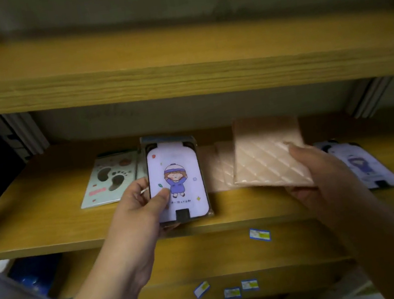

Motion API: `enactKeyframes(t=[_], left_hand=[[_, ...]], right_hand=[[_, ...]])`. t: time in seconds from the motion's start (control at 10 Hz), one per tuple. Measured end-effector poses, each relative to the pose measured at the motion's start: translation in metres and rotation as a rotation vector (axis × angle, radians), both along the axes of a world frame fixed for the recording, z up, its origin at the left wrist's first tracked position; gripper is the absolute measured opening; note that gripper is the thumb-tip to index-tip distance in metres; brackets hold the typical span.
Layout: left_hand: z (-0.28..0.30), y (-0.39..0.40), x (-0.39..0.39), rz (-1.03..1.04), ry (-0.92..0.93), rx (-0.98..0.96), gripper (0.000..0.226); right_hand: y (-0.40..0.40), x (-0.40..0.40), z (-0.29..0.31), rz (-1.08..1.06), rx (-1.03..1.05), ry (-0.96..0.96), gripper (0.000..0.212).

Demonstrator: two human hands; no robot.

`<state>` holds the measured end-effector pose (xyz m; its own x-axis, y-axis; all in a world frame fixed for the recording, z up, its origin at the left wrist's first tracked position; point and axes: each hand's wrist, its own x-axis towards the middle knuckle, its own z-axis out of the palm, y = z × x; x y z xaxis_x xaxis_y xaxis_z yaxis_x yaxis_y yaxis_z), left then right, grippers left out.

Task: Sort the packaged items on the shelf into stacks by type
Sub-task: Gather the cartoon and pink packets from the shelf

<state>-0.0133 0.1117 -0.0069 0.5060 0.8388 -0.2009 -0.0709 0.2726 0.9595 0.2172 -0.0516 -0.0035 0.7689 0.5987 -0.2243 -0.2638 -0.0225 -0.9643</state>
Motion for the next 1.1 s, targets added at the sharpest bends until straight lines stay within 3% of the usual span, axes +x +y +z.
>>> enactKeyframes(t=[0.1, 0.2, 0.3, 0.4, 0.6, 0.7, 0.8, 1.1], left_hand=[[0.002, -0.035, 0.021, -0.049, 0.033, 0.018, 0.017], [0.005, -0.073, 0.041, -0.081, 0.056, 0.043, 0.017], [0.008, -0.127, 0.066, -0.095, 0.065, 0.035, 0.018], [0.012, -0.178, 0.086, -0.102, 0.039, 0.027, 0.017], [0.021, -0.289, 0.125, -0.187, -0.041, 0.000, 0.017], [0.022, -0.340, 0.150, -0.256, -0.049, 0.003, 0.019], [0.024, -0.382, 0.179, -0.326, -0.031, 0.002, 0.017], [0.017, -0.468, 0.286, -0.548, 0.033, -0.036, 0.020]], right_hand=[[-0.039, 0.015, -0.002, 0.027, 0.124, 0.079, 0.038], [-0.092, 0.014, 0.010, 0.000, 0.170, -0.011, 0.014], [-0.147, 0.021, 0.002, 0.011, 0.064, -0.157, 0.019], [-0.198, 0.026, 0.004, -0.049, 0.055, -0.072, 0.020], [-0.317, 0.050, 0.019, -0.019, 0.129, -0.053, 0.013], [-0.380, 0.065, 0.025, -0.046, 0.156, -0.165, 0.019], [-0.432, 0.077, 0.032, -0.088, 0.221, -0.153, 0.021], [-0.531, 0.147, 0.015, -0.396, 0.256, 0.117, 0.034]])
